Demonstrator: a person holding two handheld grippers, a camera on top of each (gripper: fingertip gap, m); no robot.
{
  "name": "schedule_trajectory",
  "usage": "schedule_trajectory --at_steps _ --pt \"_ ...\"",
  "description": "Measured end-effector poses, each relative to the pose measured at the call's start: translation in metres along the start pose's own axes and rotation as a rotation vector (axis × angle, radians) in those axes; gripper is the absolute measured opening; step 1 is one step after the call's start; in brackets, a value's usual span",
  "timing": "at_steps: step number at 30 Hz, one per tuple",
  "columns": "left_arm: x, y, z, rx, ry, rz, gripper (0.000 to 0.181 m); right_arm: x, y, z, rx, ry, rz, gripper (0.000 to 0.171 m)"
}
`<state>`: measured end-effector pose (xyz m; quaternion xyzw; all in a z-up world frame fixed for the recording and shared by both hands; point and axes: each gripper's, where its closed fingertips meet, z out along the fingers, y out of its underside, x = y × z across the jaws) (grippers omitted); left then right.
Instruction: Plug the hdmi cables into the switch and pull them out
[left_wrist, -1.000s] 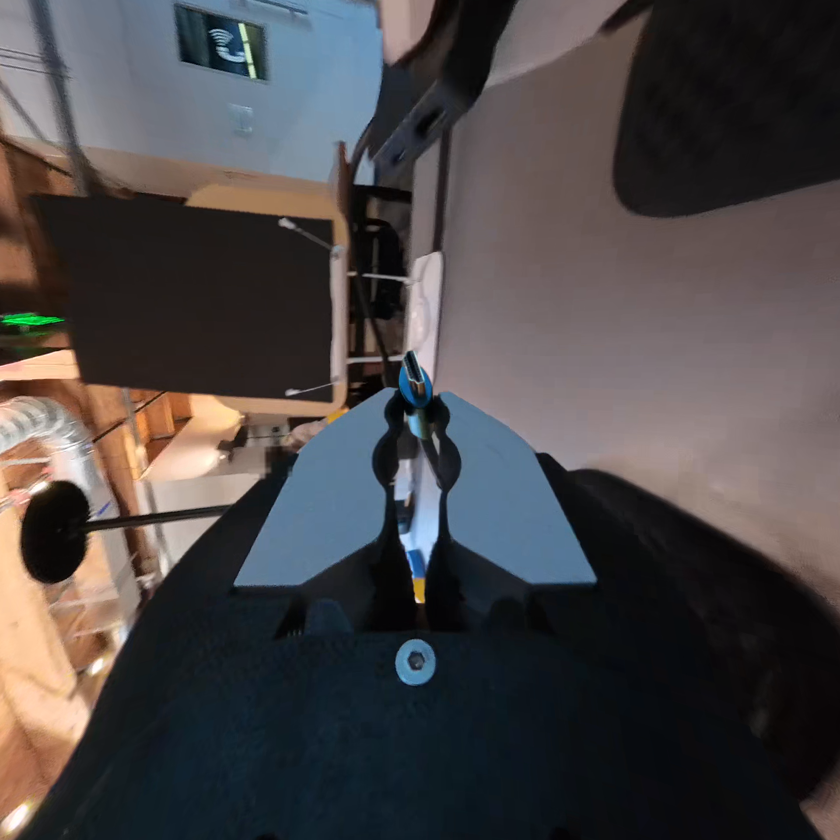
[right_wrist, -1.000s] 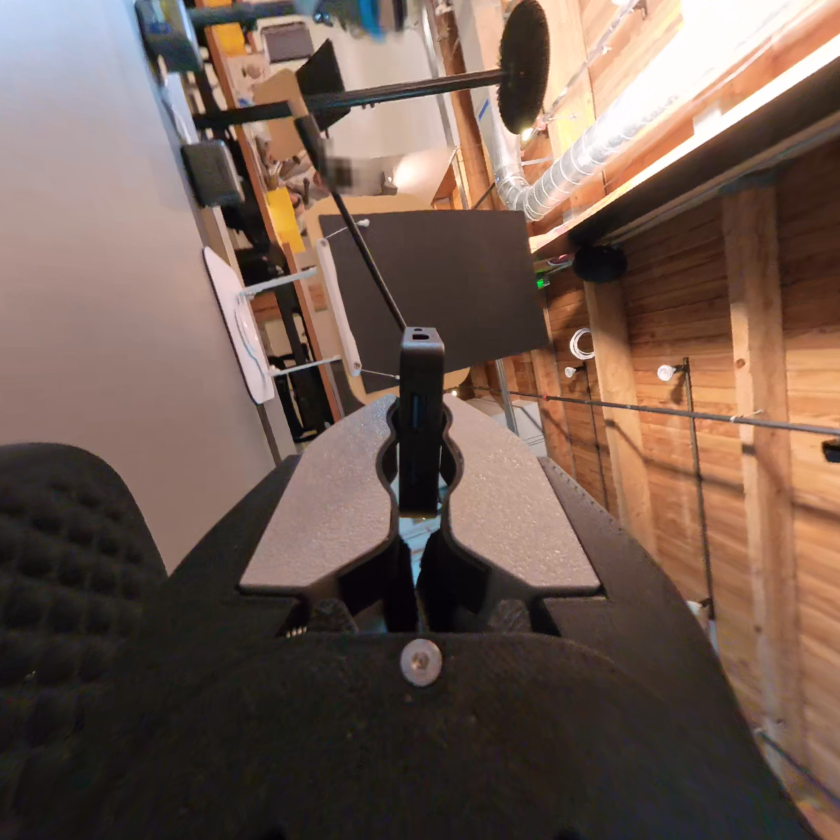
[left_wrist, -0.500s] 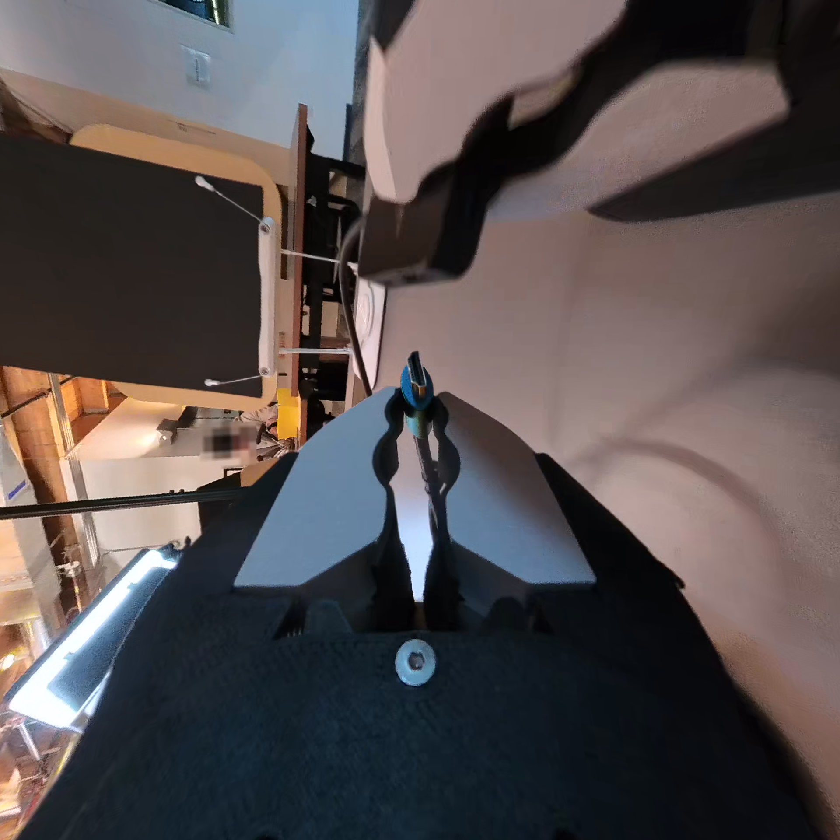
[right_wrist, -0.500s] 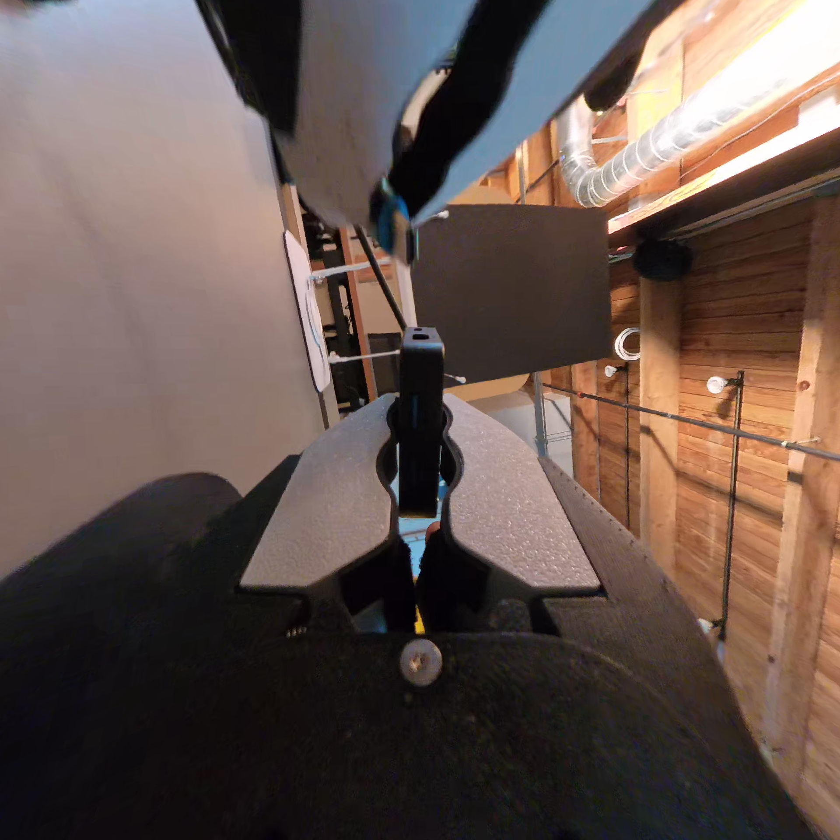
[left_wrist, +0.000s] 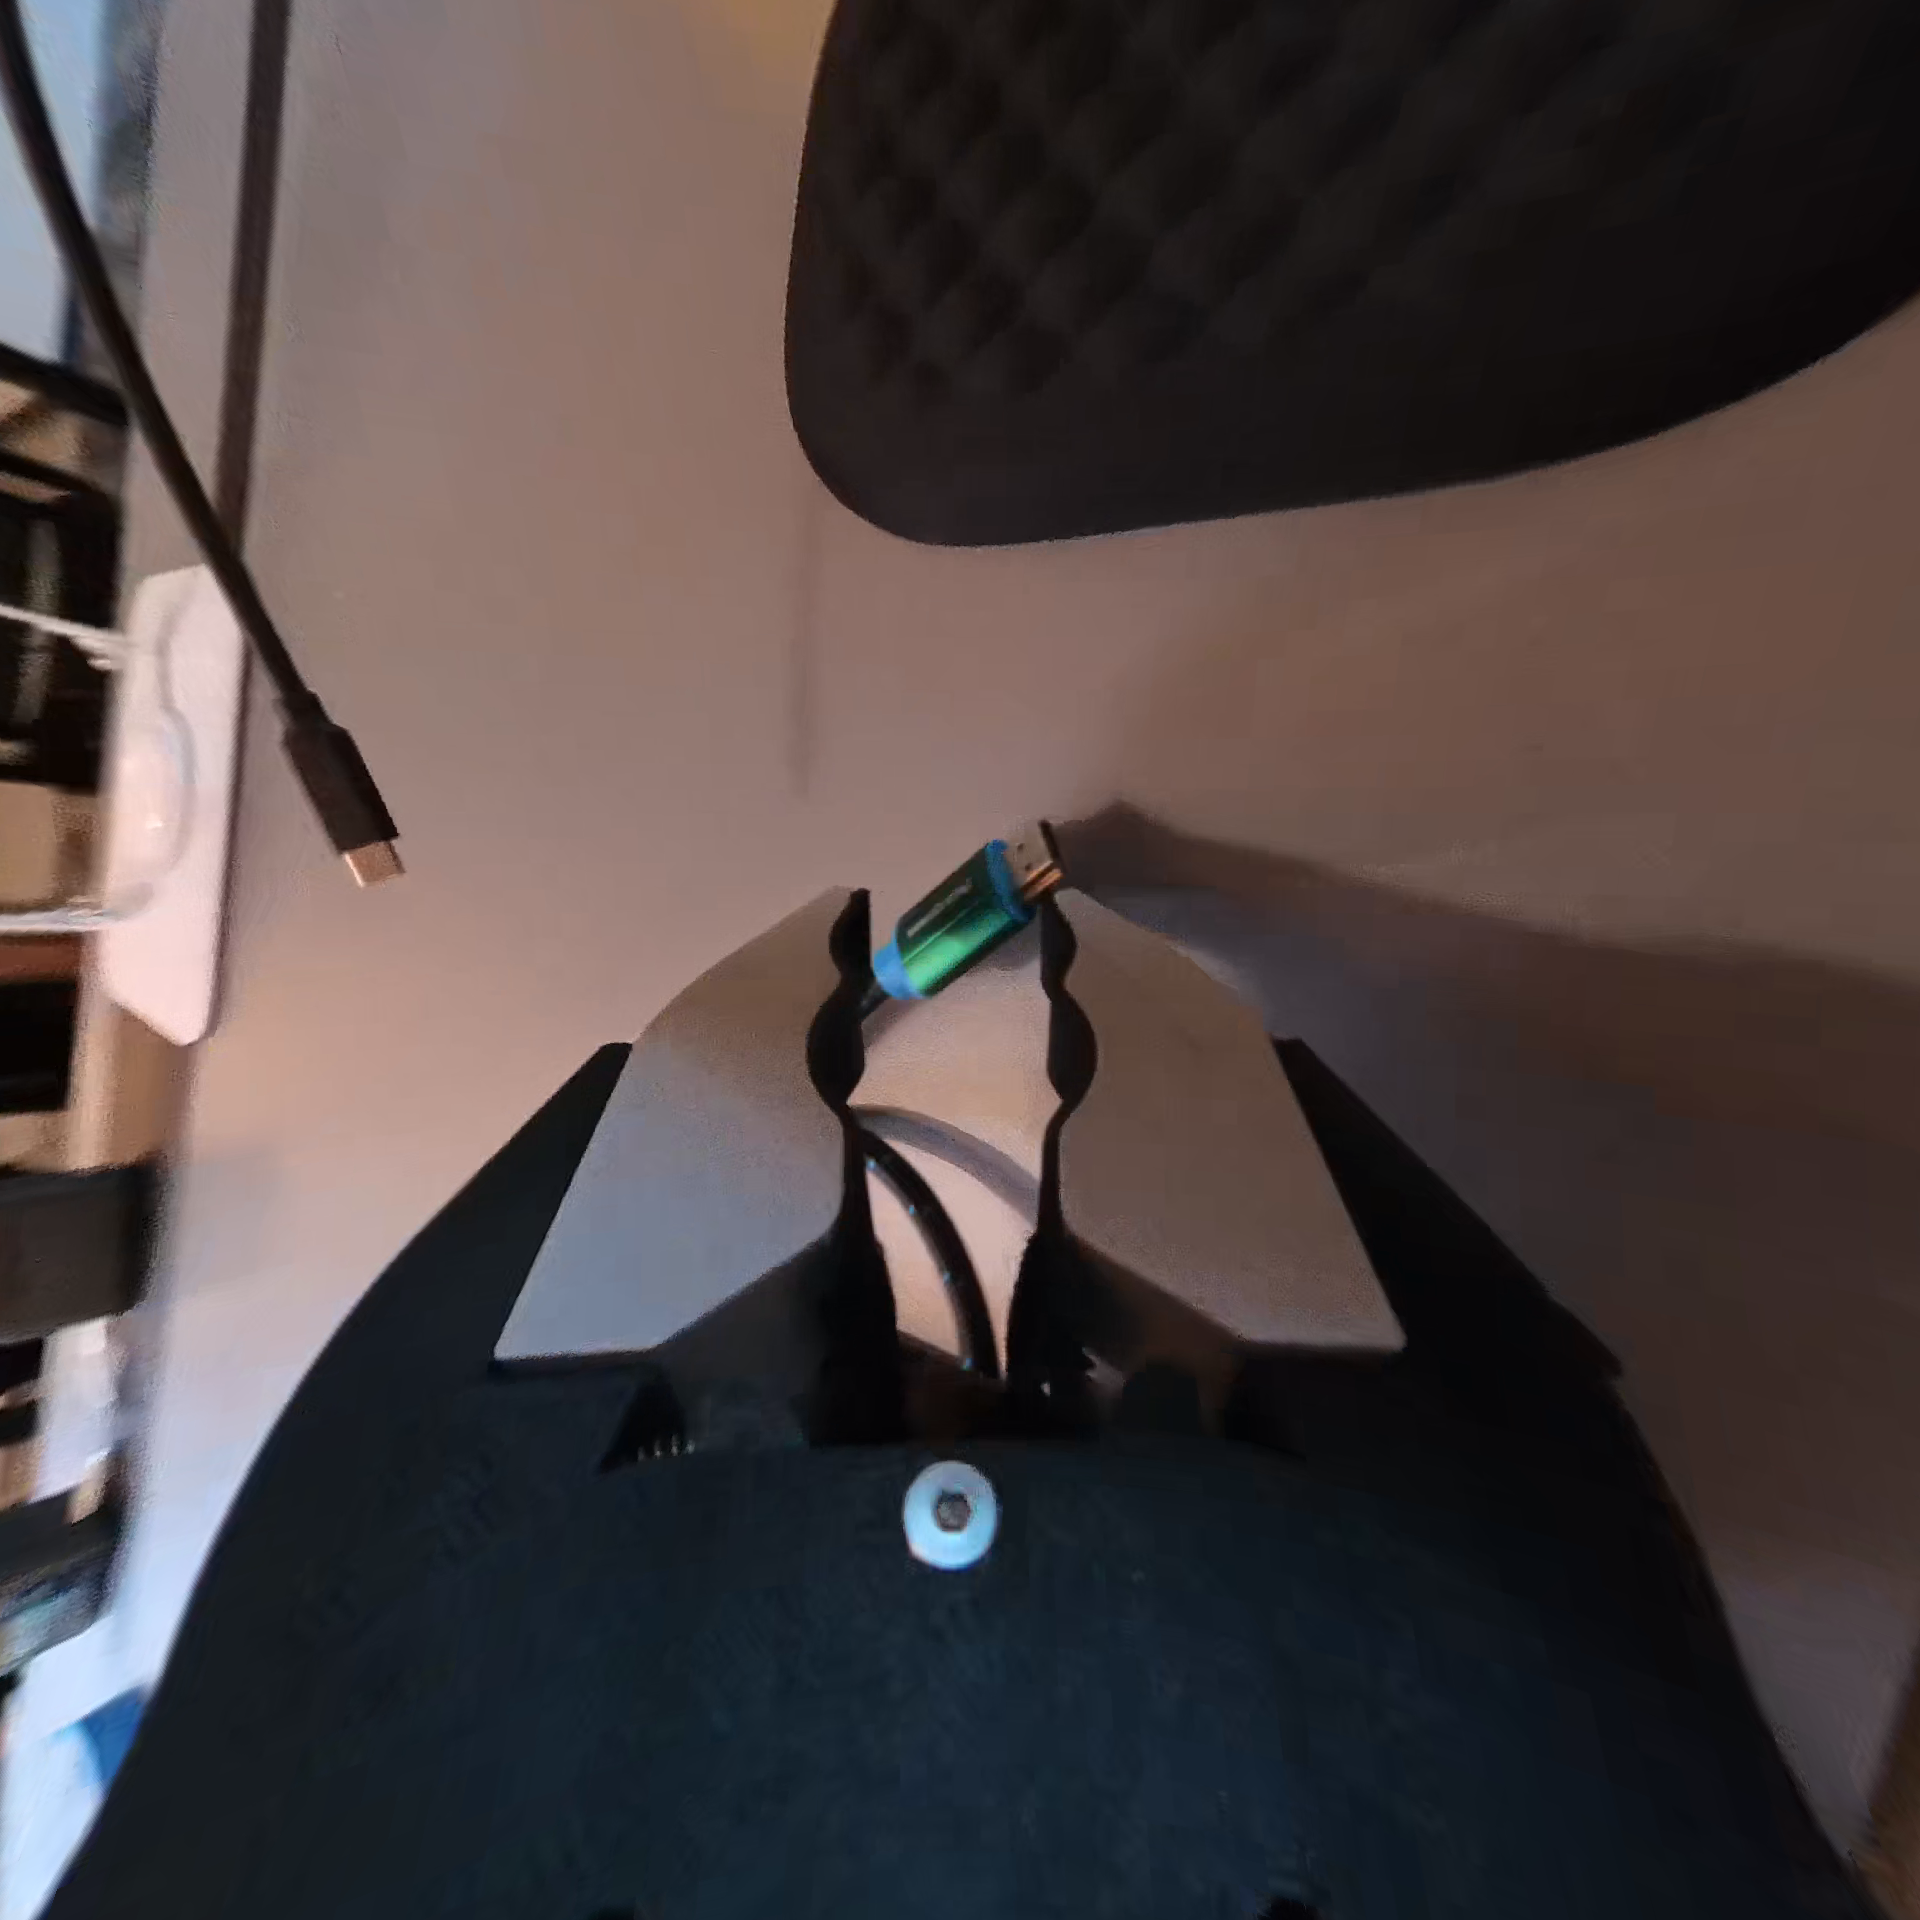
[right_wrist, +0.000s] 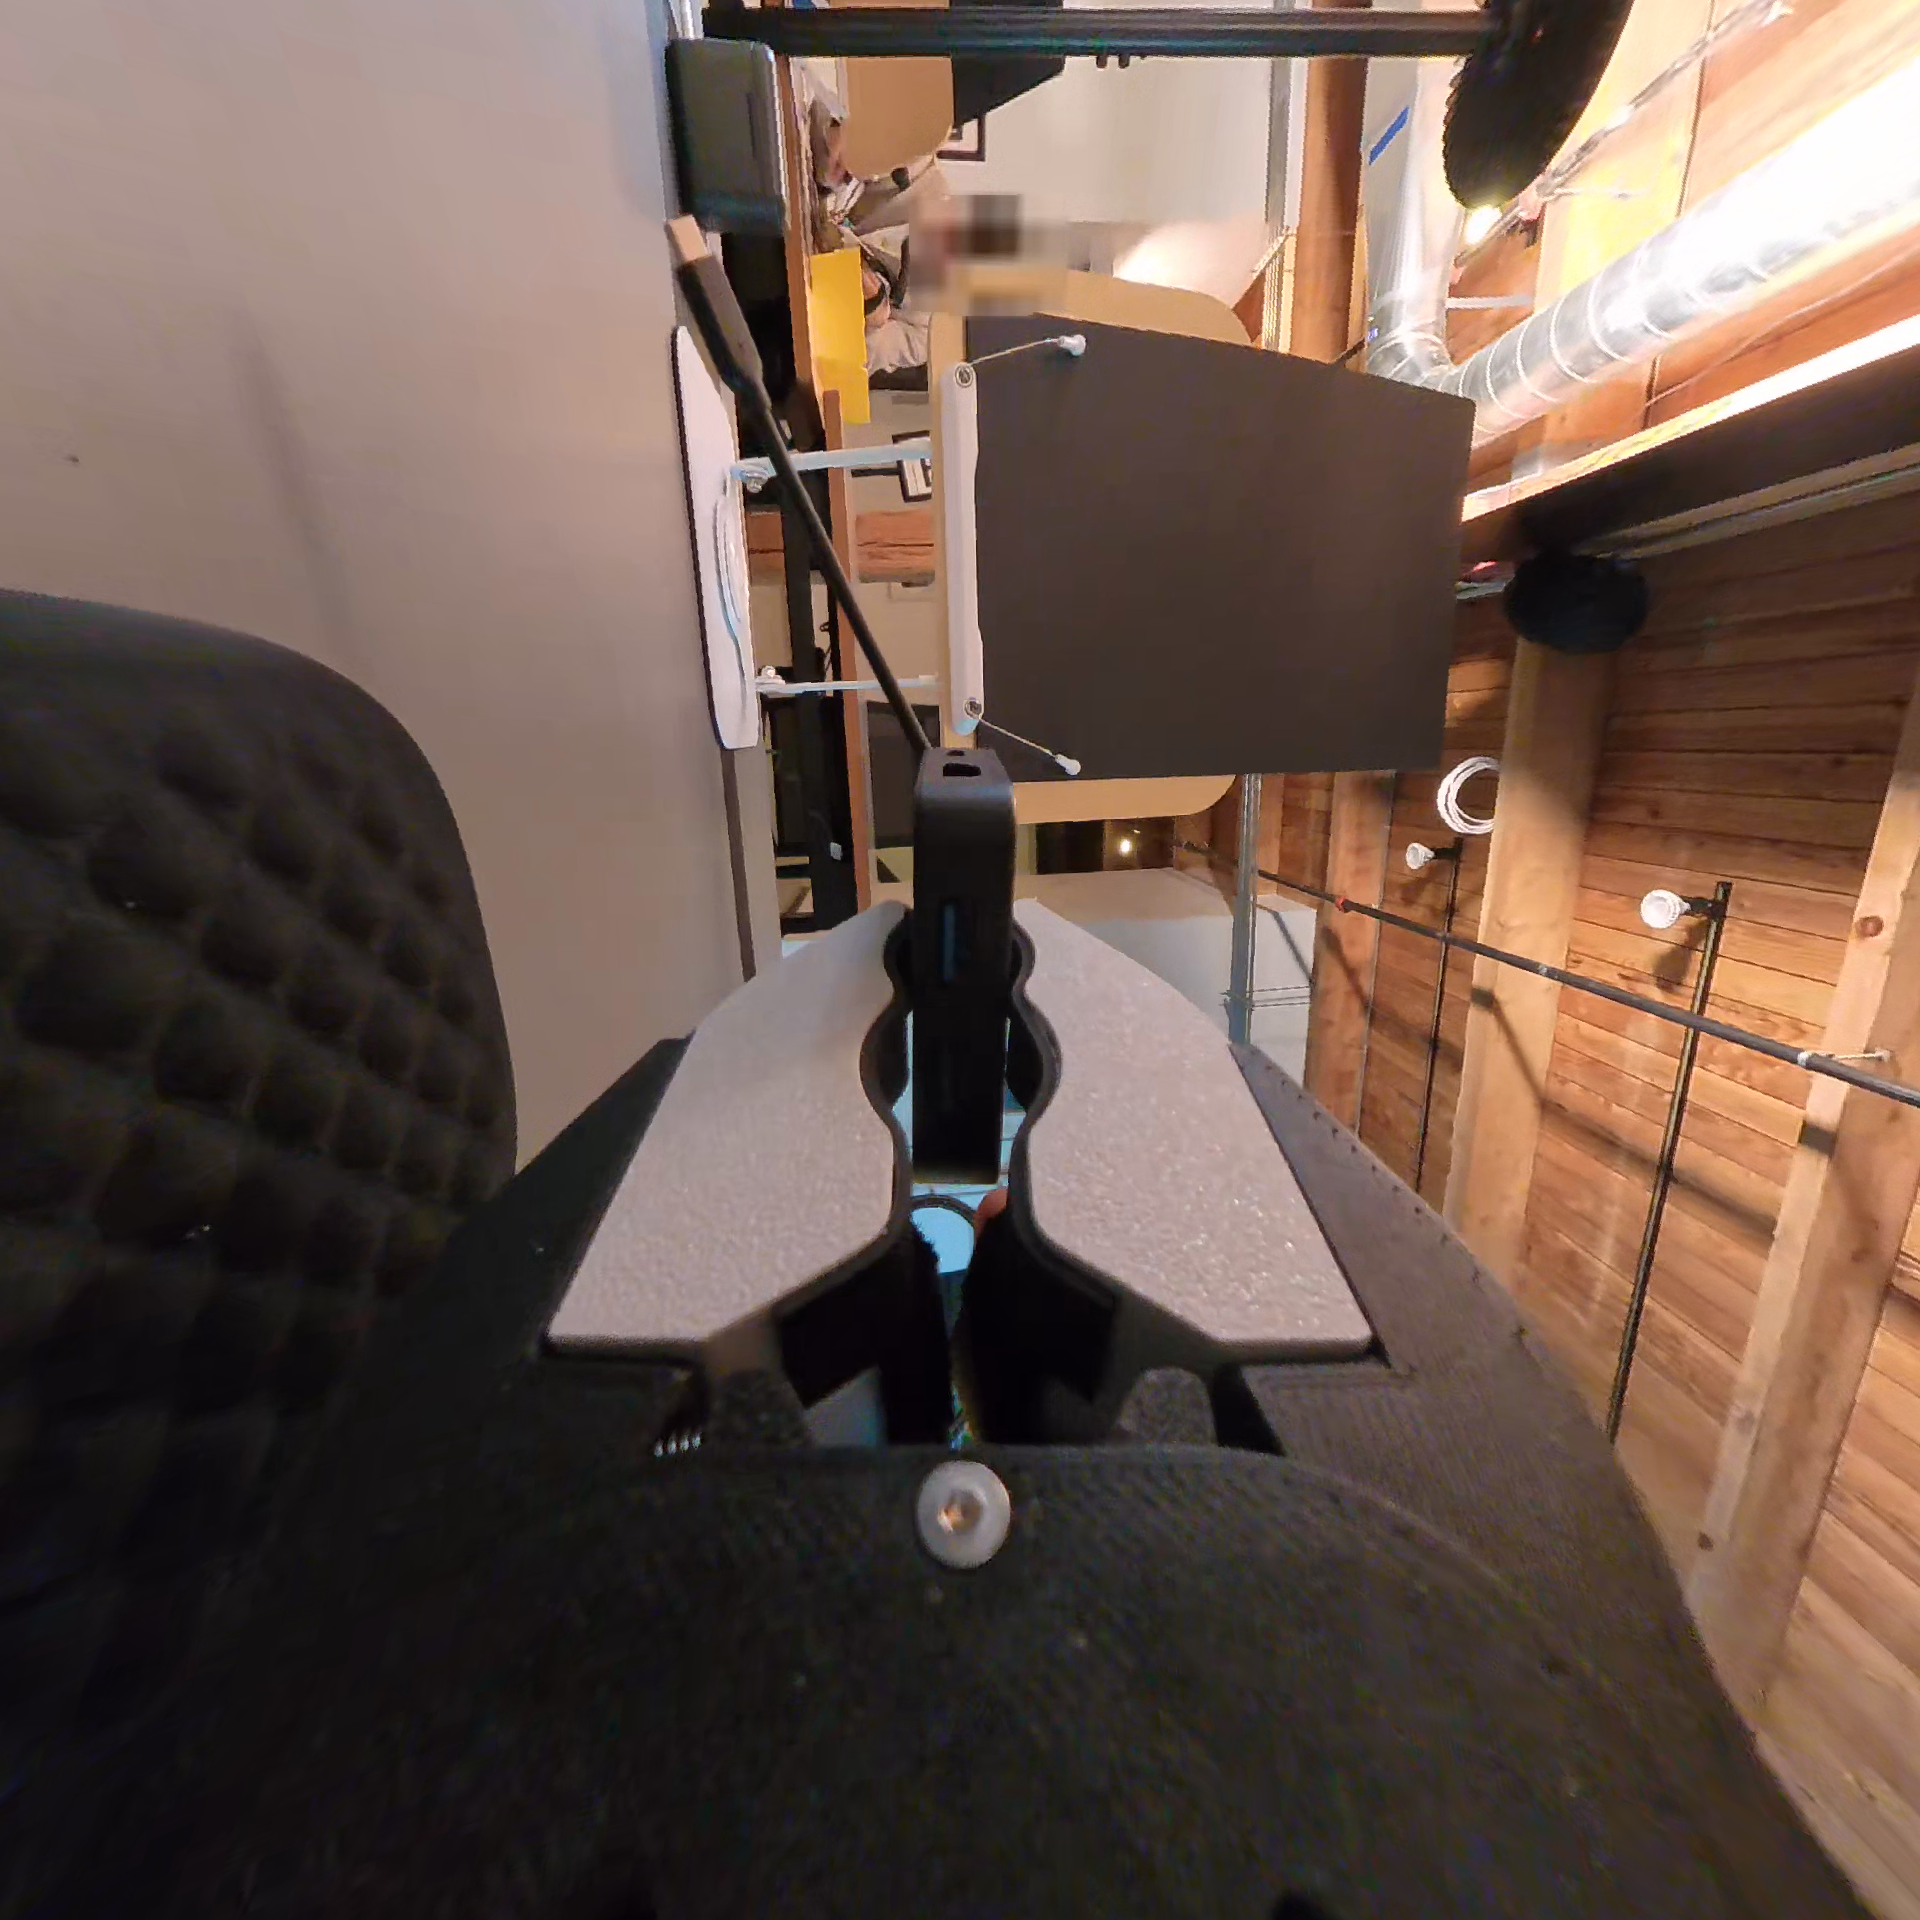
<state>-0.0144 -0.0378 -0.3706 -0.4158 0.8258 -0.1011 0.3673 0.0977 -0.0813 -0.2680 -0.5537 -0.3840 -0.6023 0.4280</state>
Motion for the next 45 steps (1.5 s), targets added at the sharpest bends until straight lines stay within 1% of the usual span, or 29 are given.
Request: schedule_trajectory --at_steps 2,3,6,8,10,13,16,18,22,23,26,27,31,37,41,43,44,45 --pt "-0.005 -0.009 -0.017 0.090 0.075 -0.036 0.035 0.000 0.001 -0.001 0.012 -0.004 0.015 0.014" --pt "-0.007 -0.015 -0.028 0.139 0.125 -0.025 0.037 -0.001 0.002 -0.002 0.020 -0.008 0.022 0.014" --pt "-0.011 -0.031 -0.056 0.293 0.280 0.091 0.043 0.000 0.004 -0.004 0.046 -0.012 0.045 0.014" --pt "-0.010 -0.038 -0.061 0.370 0.379 0.172 0.045 0.003 0.005 -0.006 0.059 -0.005 0.070 0.014" --pt "-0.009 -0.036 -0.049 0.345 0.469 0.182 0.044 0.007 0.006 -0.008 0.069 0.007 0.106 0.014" --pt "0.000 -0.021 -0.024 0.233 0.599 0.167 0.044 0.011 0.011 -0.010 0.076 0.015 0.149 0.014" --pt "-0.003 -0.004 -0.002 0.152 0.626 0.165 0.043 0.011 0.015 -0.011 0.069 0.013 0.152 0.014" --pt "-0.003 0.003 0.005 0.137 0.685 0.130 0.041 0.009 0.015 -0.010 0.071 0.006 0.147 0.014" --pt "0.003 0.012 0.002 0.118 0.871 0.048 0.035 0.006 0.010 -0.009 0.085 -0.004 0.126 0.014" --pt "0.003 0.015 0.005 0.105 0.881 0.046 0.032 0.005 0.009 -0.009 0.088 -0.006 0.121 0.014" --pt "0.004 0.012 0.008 0.178 0.920 0.034 0.020 0.004 0.008 -0.009 0.093 -0.010 0.118 0.014" --pt "0.005 0.011 0.007 0.191 0.930 0.022 0.020 0.004 0.008 -0.009 0.093 -0.009 0.118 0.014" --pt "0.004 0.013 0.008 0.224 0.874 0.092 0.019 0.004 0.009 -0.009 0.093 -0.007 0.122 0.014" --pt "-0.004 0.010 0.015 0.285 0.641 0.182 0.018 0.001 0.005 -0.009 0.107 -0.020 0.114 0.014" --pt "-0.020 0.011 0.019 0.274 0.394 0.236 0.017 0.000 0.003 -0.009 0.113 -0.025 0.116 0.014" --pt "-0.030 0.005 0.015 0.307 0.283 0.220 0.016 -0.001 0.002 -0.008 0.122 -0.038 0.135 0.014" --pt "-0.041 0.003 0.014 0.313 0.183 0.202 0.016 -0.003 0.001 -0.008 0.128 -0.045 0.145 0.014" --pt "-0.047 0.004 0.012 0.286 0.123 0.192 0.015 -0.004 0.000 -0.007 0.128 -0.050 0.152 0.014"
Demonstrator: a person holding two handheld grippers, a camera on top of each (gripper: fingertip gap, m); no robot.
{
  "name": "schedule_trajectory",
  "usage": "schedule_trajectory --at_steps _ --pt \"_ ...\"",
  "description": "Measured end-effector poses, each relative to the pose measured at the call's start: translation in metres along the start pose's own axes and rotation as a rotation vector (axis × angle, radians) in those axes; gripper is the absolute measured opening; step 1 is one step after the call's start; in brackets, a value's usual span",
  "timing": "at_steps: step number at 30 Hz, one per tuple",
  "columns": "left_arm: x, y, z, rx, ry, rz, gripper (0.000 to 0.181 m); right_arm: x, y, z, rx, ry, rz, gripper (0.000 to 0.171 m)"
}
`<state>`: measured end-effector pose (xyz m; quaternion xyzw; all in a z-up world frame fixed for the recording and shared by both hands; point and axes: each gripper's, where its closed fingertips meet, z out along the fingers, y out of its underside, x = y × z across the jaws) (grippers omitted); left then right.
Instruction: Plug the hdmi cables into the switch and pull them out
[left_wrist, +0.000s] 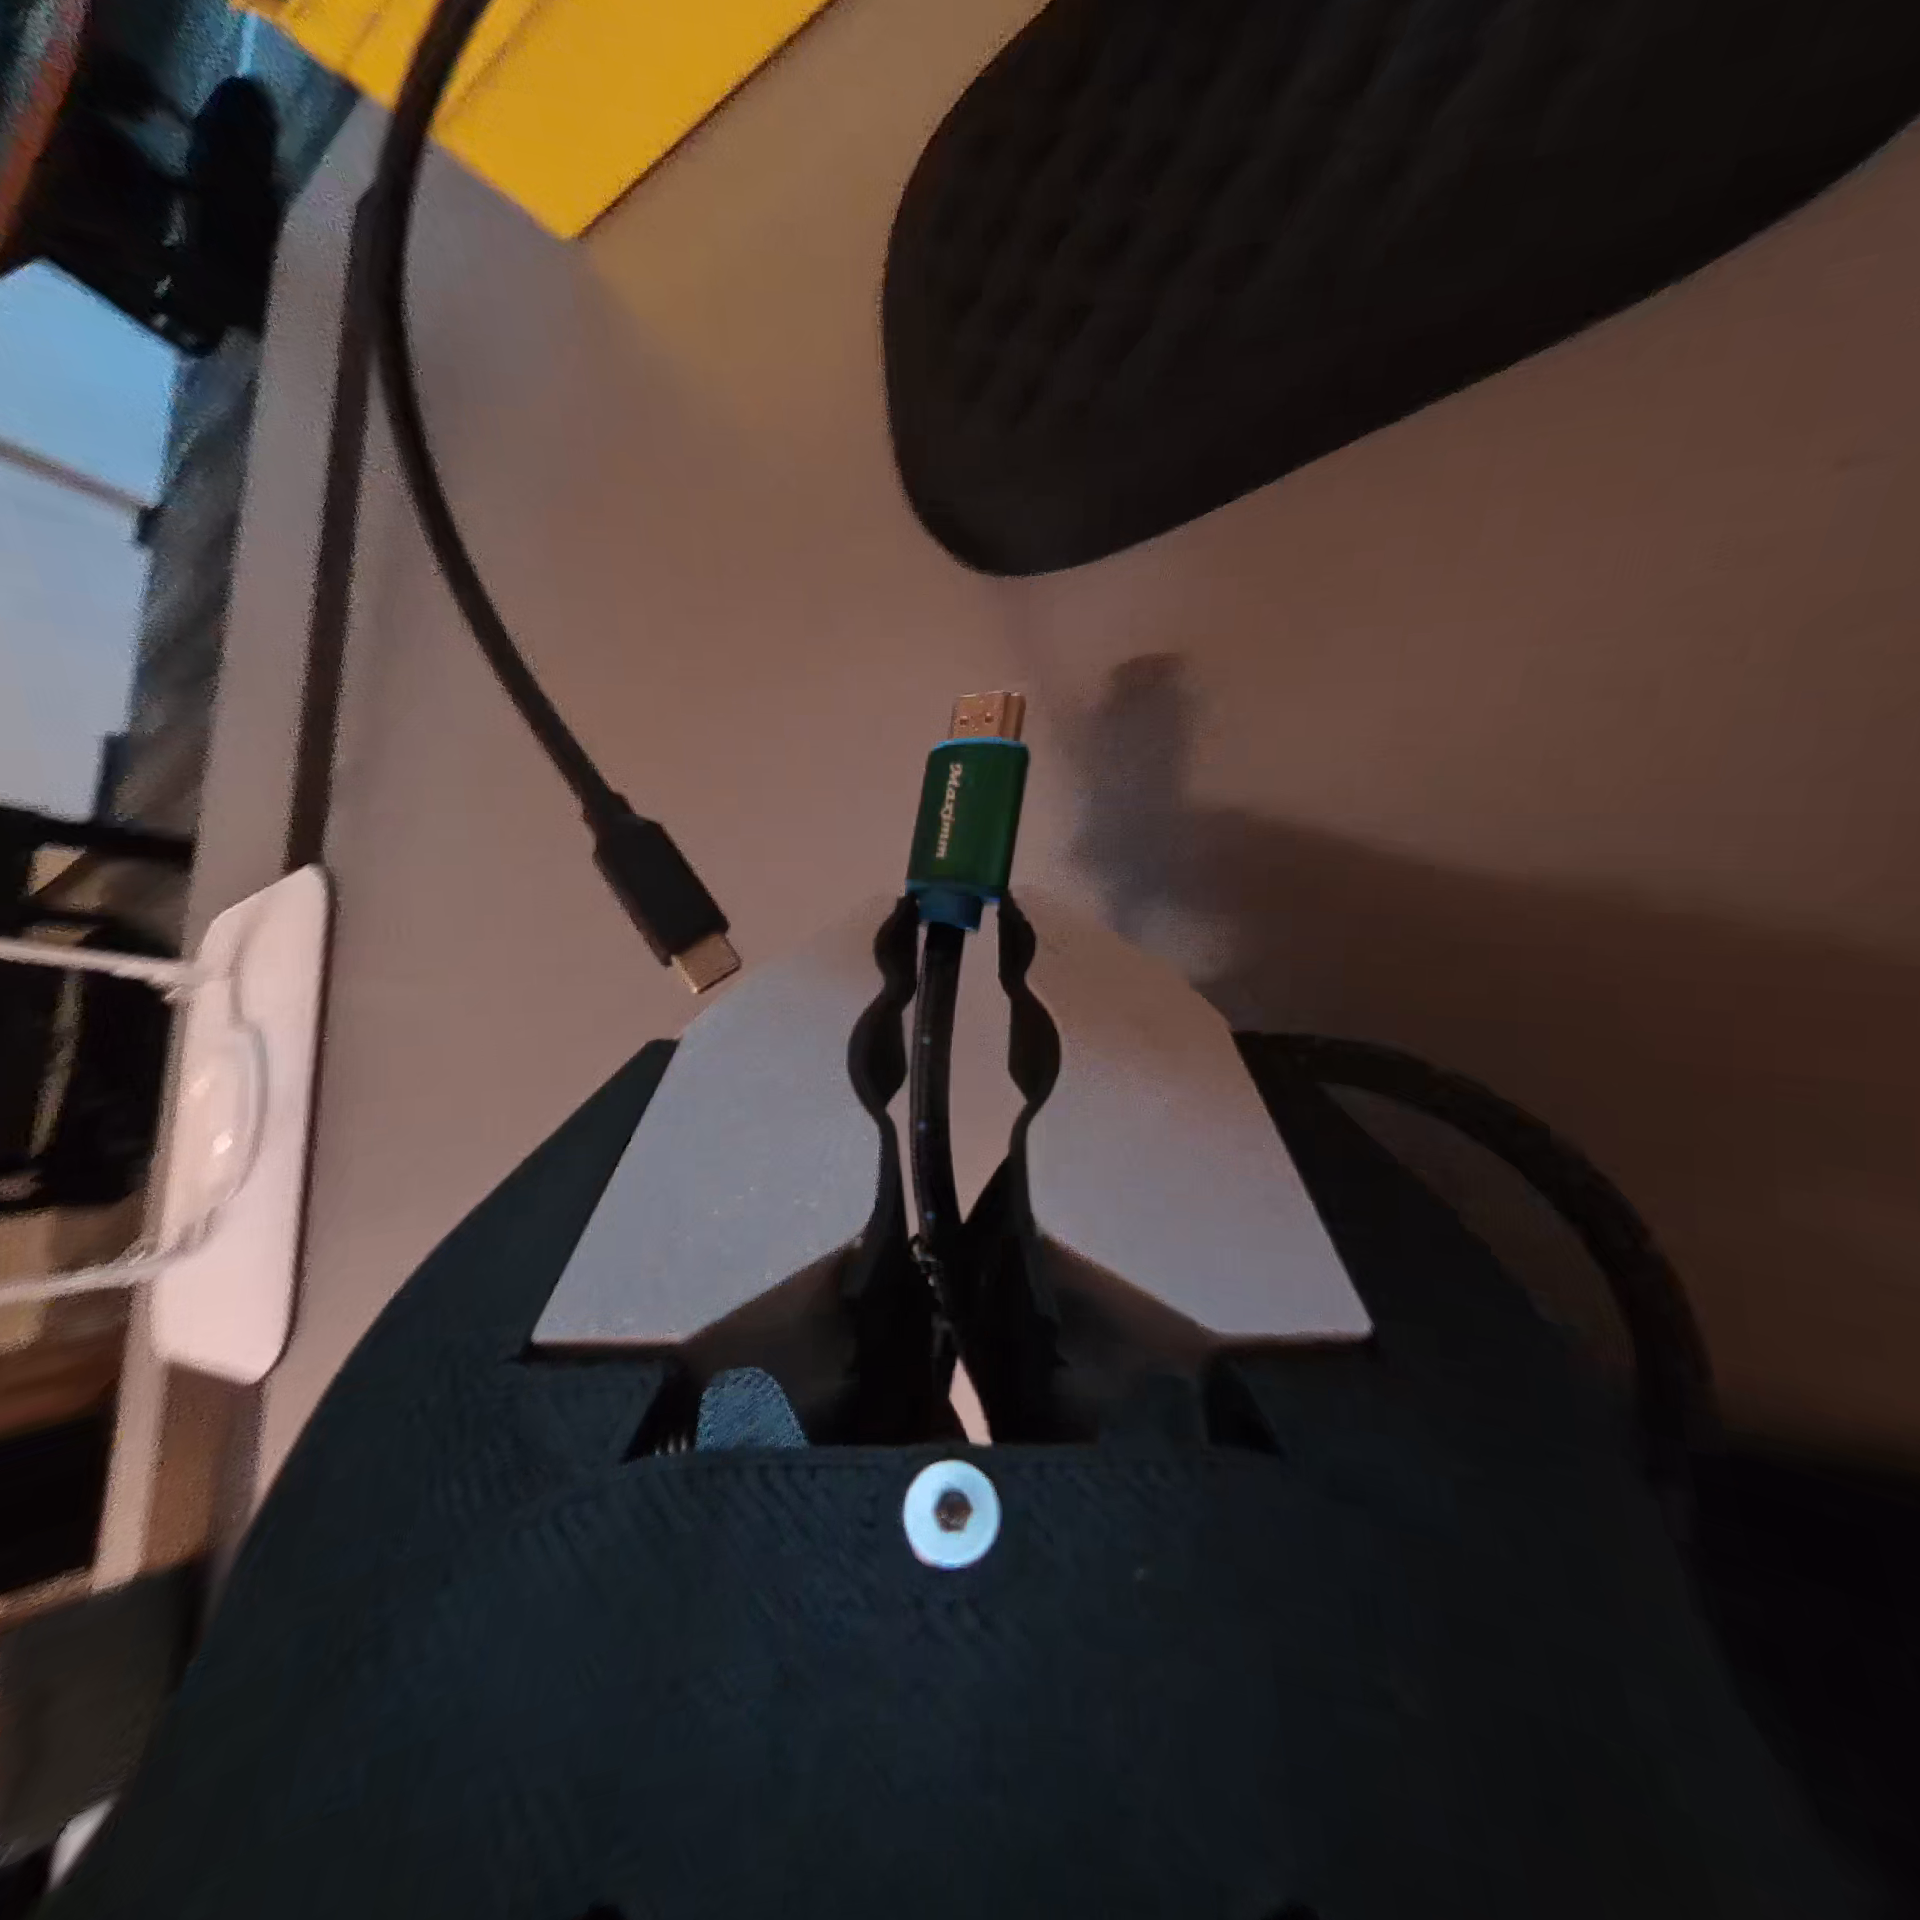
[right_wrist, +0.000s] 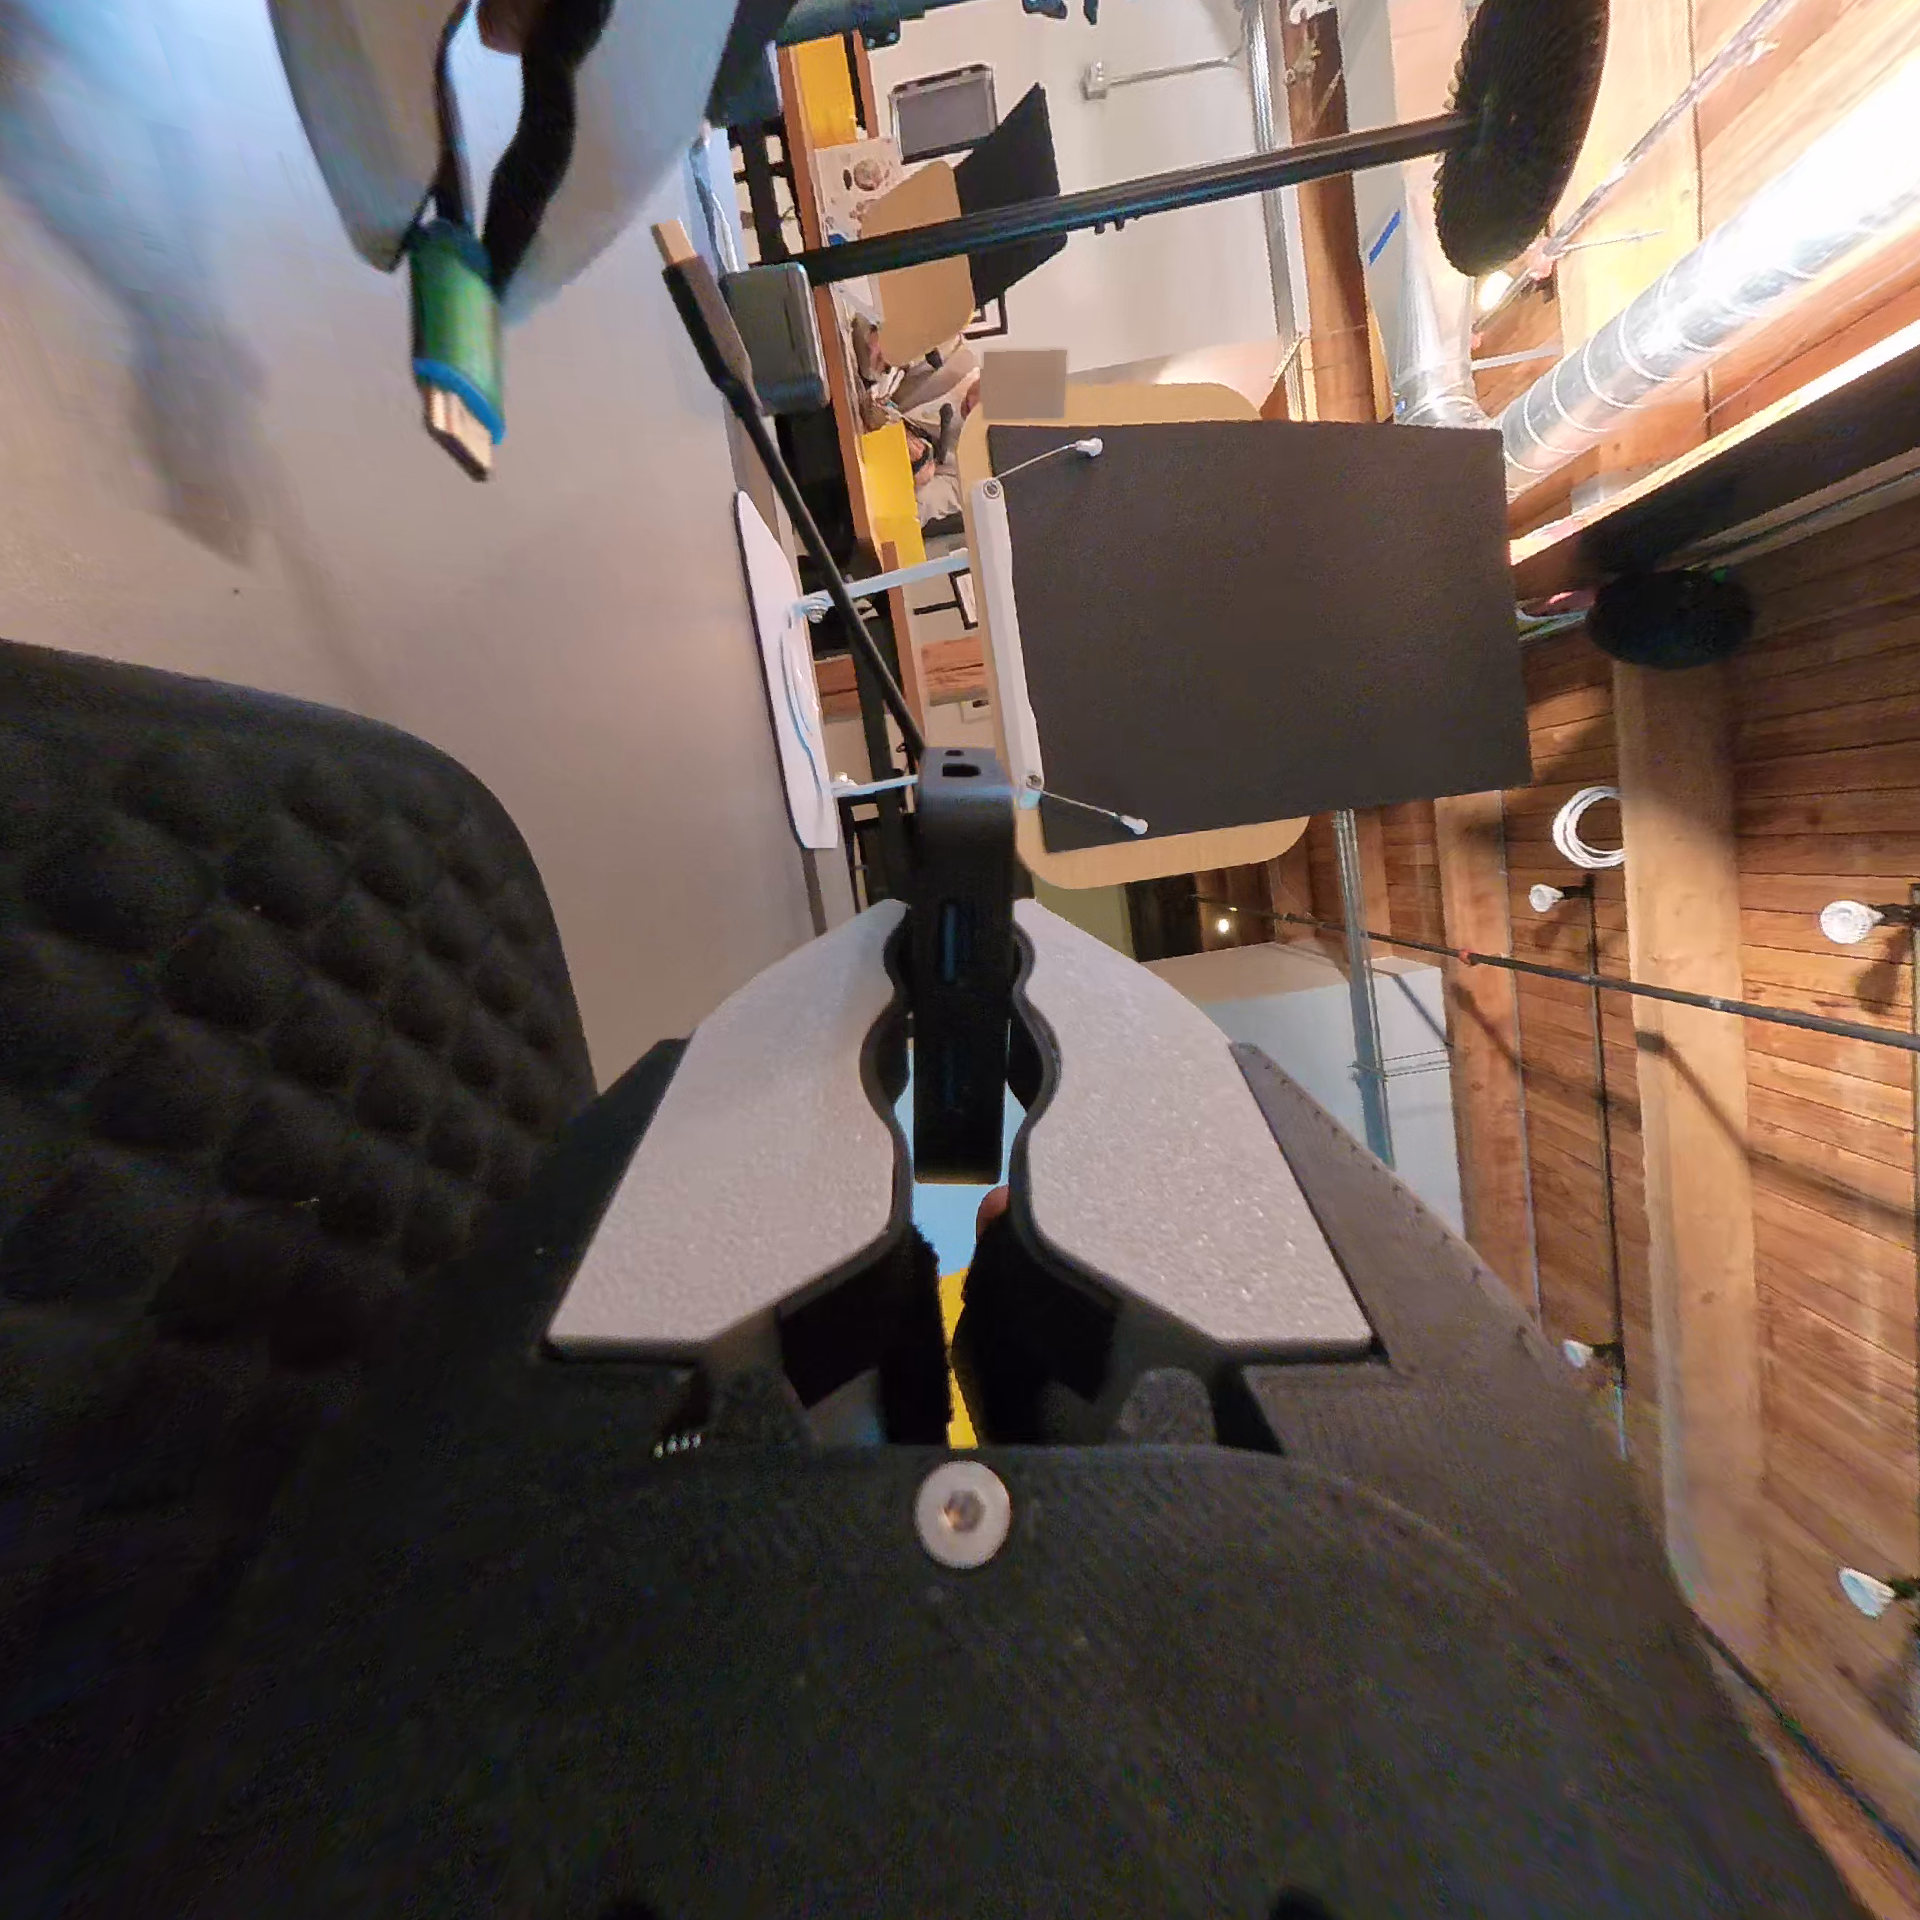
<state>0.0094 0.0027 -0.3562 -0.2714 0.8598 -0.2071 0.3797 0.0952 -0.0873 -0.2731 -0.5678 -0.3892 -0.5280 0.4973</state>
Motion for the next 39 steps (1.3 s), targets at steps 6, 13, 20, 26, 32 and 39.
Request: schedule_trajectory --at_steps 6,13,20,26,32,39 --pt "-0.001 -0.023 -0.016 -0.015 -0.134 -0.059 0.011 -0.018 -0.011 0.013 -0.055 -0.021 -0.081 0.014" --pt "0.006 -0.046 -0.028 0.001 -0.188 -0.108 0.011 -0.029 -0.023 0.017 -0.037 -0.052 -0.145 0.014" --pt "0.010 -0.056 -0.031 0.005 -0.222 -0.166 0.010 -0.031 -0.033 0.020 -0.041 -0.041 -0.195 0.014" --pt "0.015 -0.042 -0.021 -0.032 -0.226 -0.196 0.011 -0.039 -0.041 0.027 -0.100 -0.045 -0.286 0.014" --pt "0.014 -0.040 -0.022 0.002 -0.234 -0.229 0.011 -0.043 -0.043 0.027 -0.093 -0.055 -0.305 0.014" --pt "0.014 -0.039 -0.021 -0.003 -0.235 -0.219 0.011 -0.045 -0.043 0.027 -0.082 -0.063 -0.294 0.014"
